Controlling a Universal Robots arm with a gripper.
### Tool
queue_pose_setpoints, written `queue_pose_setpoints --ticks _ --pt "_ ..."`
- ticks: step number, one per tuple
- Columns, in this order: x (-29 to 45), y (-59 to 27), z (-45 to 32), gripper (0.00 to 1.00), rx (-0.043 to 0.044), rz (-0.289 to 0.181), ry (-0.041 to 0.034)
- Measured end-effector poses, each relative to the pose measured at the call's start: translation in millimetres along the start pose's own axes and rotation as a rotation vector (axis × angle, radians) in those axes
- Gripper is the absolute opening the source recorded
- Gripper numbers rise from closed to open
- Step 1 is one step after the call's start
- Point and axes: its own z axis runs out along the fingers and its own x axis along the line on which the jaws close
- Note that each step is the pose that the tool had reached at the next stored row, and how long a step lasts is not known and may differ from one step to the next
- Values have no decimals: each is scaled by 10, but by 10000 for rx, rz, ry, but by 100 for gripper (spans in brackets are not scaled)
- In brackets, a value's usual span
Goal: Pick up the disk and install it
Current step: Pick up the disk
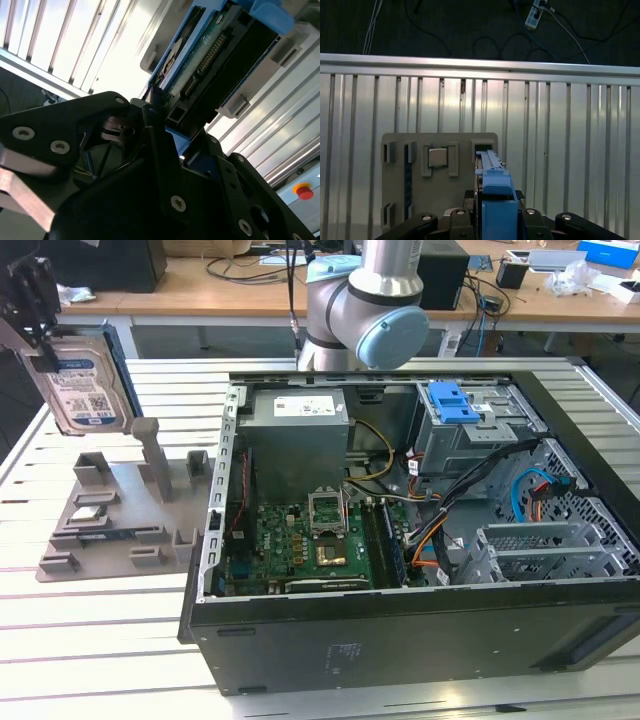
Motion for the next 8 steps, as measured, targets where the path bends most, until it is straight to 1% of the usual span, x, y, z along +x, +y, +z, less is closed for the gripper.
queue_pose_setpoints --ticks 5,7,8 --pt "-2 5 -123 37 -1 0 0" --pt "-4 9 -212 37 -1 0 -1" --pt "-5 10 -240 37 -1 0 -1"
